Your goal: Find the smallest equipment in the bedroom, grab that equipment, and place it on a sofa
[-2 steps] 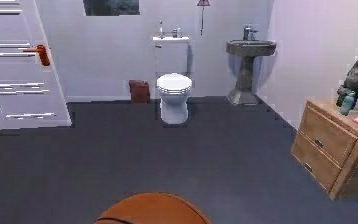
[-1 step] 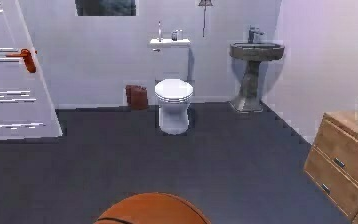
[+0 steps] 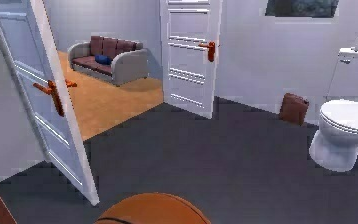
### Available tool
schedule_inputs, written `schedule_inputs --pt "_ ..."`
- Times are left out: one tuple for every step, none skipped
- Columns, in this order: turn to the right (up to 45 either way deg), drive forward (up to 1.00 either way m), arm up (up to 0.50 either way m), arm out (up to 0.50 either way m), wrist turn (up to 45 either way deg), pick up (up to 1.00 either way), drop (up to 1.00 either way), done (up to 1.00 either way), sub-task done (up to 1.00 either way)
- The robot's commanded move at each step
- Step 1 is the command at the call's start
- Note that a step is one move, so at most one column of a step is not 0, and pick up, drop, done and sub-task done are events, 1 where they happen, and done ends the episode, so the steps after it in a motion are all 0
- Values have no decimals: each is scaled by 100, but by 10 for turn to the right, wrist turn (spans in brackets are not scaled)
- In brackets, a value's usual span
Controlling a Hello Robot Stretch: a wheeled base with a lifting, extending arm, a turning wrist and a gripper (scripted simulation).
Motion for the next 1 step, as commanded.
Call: schedule_inputs --pt "-90 0 0 0 0 0 0 0 0"
